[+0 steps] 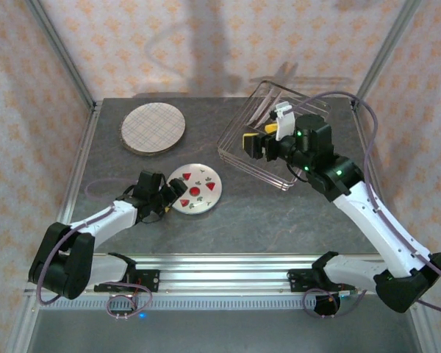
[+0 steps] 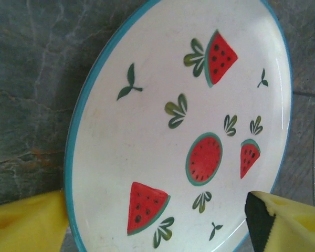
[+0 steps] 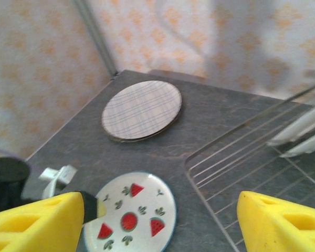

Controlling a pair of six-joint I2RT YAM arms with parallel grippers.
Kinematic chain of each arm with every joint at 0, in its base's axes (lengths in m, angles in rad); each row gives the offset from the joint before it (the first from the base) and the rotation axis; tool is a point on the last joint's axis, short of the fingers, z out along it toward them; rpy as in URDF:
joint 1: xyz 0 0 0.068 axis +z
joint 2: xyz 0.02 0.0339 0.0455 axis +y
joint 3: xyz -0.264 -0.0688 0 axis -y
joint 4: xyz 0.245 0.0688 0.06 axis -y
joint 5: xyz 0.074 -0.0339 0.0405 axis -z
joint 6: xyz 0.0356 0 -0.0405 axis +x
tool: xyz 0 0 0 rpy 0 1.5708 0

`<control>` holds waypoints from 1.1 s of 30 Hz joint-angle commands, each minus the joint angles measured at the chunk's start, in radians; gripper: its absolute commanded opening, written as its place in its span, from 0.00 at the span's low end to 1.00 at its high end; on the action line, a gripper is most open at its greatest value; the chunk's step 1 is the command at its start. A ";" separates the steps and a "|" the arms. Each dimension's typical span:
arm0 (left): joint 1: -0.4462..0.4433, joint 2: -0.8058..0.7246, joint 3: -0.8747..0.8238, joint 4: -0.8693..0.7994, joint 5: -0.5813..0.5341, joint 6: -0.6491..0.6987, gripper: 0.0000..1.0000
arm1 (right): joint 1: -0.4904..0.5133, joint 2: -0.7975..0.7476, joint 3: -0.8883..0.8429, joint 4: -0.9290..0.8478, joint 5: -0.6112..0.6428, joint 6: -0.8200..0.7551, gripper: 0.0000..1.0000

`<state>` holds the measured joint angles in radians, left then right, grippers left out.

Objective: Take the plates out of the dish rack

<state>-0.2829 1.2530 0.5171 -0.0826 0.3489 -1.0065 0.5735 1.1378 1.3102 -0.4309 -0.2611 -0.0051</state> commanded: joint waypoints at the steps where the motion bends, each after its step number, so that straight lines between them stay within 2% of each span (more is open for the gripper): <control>1: -0.008 -0.038 0.065 -0.156 -0.060 0.023 0.89 | 0.005 0.041 0.087 -0.057 0.255 0.107 0.74; 6: -0.015 -0.080 0.178 -0.351 -0.107 0.045 0.91 | 0.000 0.178 0.238 -0.154 0.567 0.245 0.66; 9: -0.024 -0.112 0.268 -0.473 -0.154 0.076 0.95 | -0.040 0.312 0.404 -0.303 0.615 0.375 0.61; 13: -0.030 -0.155 0.371 -0.538 -0.171 0.102 0.95 | -0.107 0.509 0.643 -0.512 0.584 0.509 0.57; 17: -0.042 -0.182 0.484 -0.539 -0.157 0.136 0.92 | -0.188 0.675 0.831 -0.613 0.473 0.581 0.53; 26: -0.074 -0.217 0.700 -0.456 -0.061 0.216 0.90 | -0.269 0.915 1.021 -0.627 0.350 0.582 0.54; 33: -0.077 -0.225 0.776 -0.459 -0.026 0.230 0.90 | -0.301 1.055 1.116 -0.611 0.266 0.555 0.54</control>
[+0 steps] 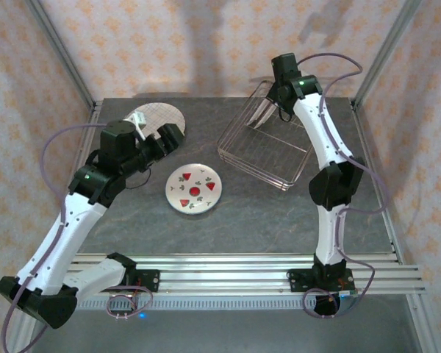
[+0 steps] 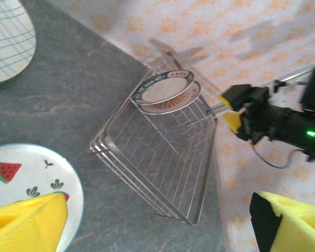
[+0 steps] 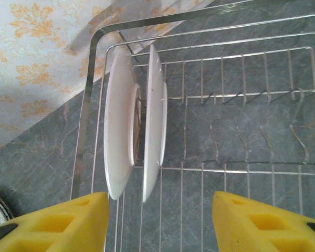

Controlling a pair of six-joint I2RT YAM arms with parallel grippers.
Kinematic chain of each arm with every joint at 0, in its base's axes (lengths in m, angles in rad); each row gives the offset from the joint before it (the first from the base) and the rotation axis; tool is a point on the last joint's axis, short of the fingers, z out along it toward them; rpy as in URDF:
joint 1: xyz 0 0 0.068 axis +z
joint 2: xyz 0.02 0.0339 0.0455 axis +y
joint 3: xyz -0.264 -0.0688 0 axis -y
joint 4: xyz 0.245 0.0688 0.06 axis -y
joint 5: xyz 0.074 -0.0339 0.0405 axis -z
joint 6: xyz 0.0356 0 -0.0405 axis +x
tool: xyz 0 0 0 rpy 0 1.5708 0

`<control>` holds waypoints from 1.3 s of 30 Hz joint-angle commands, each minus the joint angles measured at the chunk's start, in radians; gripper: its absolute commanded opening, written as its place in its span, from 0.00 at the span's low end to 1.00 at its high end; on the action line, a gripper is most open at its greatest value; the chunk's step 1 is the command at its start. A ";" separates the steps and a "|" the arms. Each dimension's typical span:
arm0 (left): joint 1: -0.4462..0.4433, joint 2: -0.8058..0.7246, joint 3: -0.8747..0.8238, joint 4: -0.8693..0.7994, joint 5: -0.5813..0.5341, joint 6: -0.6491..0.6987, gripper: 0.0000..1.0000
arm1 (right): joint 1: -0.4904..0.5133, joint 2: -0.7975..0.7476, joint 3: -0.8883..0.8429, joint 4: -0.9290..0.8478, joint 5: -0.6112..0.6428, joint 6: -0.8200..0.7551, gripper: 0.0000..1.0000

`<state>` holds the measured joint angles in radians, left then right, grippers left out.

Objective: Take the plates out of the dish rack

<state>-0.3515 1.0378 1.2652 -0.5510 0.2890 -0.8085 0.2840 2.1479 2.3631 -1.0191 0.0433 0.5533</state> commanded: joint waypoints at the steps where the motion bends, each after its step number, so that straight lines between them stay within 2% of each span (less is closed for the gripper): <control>1: -0.009 -0.012 0.029 0.015 0.051 0.035 0.90 | -0.015 0.068 0.085 -0.029 -0.051 -0.008 0.54; 9: -0.015 -0.048 0.007 0.082 0.094 0.054 0.89 | -0.029 0.143 0.124 -0.021 -0.068 -0.044 0.54; 17: -0.041 -0.068 0.043 0.170 0.047 0.093 0.88 | -0.039 0.186 0.125 0.020 -0.084 -0.065 0.47; 27: -0.043 -0.057 0.050 0.174 0.052 0.089 0.88 | -0.049 0.243 0.179 0.041 -0.106 -0.099 0.42; 39: -0.044 -0.066 0.025 0.178 0.053 0.066 0.88 | -0.052 0.277 0.214 0.048 -0.099 -0.122 0.31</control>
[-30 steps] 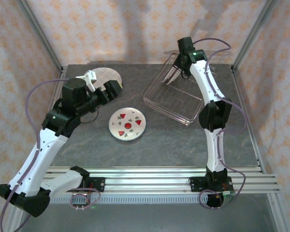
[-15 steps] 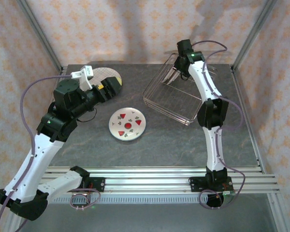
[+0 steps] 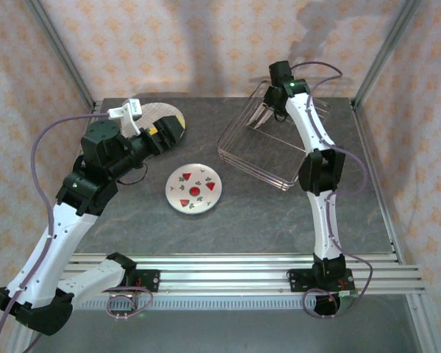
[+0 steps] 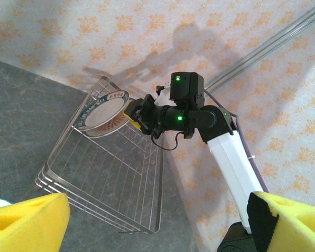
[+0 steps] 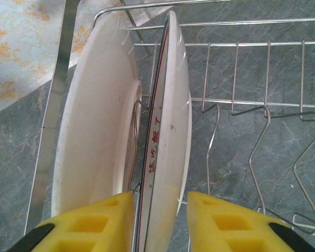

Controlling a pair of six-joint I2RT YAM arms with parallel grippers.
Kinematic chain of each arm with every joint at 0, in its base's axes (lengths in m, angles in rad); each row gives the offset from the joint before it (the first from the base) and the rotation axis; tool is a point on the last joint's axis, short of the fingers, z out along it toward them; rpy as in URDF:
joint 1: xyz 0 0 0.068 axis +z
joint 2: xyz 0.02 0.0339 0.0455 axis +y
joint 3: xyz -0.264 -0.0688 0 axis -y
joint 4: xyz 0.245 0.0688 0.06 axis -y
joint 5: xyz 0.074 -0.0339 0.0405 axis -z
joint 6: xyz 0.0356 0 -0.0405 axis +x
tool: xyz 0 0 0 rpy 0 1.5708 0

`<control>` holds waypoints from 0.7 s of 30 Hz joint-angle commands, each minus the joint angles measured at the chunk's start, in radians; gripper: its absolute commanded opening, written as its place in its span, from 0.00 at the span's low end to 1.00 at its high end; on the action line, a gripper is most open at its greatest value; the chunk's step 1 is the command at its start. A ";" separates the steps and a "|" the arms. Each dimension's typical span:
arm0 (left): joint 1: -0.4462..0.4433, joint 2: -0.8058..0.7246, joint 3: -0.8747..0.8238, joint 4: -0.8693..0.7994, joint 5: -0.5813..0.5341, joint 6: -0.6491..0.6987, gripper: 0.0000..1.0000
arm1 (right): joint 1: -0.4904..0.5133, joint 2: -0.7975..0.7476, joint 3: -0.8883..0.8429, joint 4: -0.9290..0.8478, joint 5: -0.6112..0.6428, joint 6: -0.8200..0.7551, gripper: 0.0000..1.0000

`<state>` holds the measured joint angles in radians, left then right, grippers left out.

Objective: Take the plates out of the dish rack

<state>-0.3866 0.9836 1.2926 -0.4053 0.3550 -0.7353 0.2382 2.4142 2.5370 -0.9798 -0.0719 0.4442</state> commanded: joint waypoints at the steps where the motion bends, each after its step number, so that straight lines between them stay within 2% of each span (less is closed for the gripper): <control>1: -0.009 -0.011 -0.003 0.031 -0.013 -0.007 0.88 | -0.008 0.011 0.040 0.010 0.017 -0.013 0.30; 9: -0.011 -0.020 -0.006 0.021 -0.014 -0.007 0.87 | -0.005 0.007 0.067 0.007 0.014 -0.011 0.21; 21: -0.015 -0.025 -0.010 0.025 -0.009 -0.015 0.87 | 0.011 -0.032 0.091 -0.020 0.064 0.003 0.13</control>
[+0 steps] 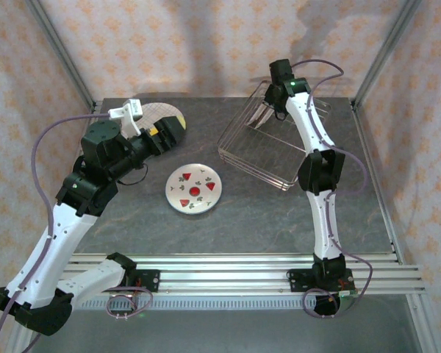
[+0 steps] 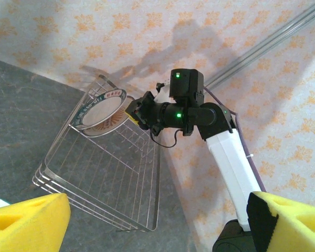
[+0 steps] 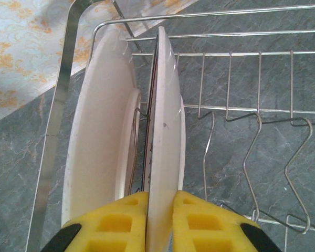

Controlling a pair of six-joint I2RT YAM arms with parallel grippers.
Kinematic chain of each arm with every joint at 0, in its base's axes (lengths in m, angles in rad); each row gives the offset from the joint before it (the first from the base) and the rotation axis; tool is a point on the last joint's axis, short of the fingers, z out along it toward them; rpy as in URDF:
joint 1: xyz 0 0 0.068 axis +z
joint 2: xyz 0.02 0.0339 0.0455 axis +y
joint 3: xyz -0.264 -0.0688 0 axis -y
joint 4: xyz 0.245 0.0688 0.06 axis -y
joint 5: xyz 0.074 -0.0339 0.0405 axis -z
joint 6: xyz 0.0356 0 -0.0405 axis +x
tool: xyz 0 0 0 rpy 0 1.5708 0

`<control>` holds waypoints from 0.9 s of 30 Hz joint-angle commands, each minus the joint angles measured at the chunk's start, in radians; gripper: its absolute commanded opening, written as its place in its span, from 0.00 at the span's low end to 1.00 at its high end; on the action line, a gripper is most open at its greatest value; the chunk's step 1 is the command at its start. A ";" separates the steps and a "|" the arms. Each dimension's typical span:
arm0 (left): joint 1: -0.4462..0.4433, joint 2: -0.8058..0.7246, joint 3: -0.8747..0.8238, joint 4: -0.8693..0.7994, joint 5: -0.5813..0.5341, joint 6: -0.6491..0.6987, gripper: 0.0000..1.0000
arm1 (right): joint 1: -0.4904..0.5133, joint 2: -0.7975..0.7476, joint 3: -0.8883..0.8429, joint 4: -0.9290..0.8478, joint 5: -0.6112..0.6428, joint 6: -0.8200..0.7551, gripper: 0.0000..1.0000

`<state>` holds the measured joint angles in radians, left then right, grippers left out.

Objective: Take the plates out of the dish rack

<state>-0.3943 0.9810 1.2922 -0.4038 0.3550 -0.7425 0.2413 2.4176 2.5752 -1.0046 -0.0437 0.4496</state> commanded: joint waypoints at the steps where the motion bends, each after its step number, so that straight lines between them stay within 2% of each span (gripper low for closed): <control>1: -0.009 -0.023 -0.011 0.025 -0.009 -0.009 0.88 | 0.010 -0.041 0.054 0.003 0.040 0.002 0.13; 27: -0.011 -0.019 -0.018 0.046 0.002 -0.015 0.88 | 0.029 -0.132 0.100 -0.050 0.100 0.072 0.09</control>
<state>-0.3996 0.9745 1.2858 -0.3988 0.3557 -0.7582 0.2611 2.3833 2.6183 -1.0996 0.0418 0.5011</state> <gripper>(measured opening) 0.877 0.087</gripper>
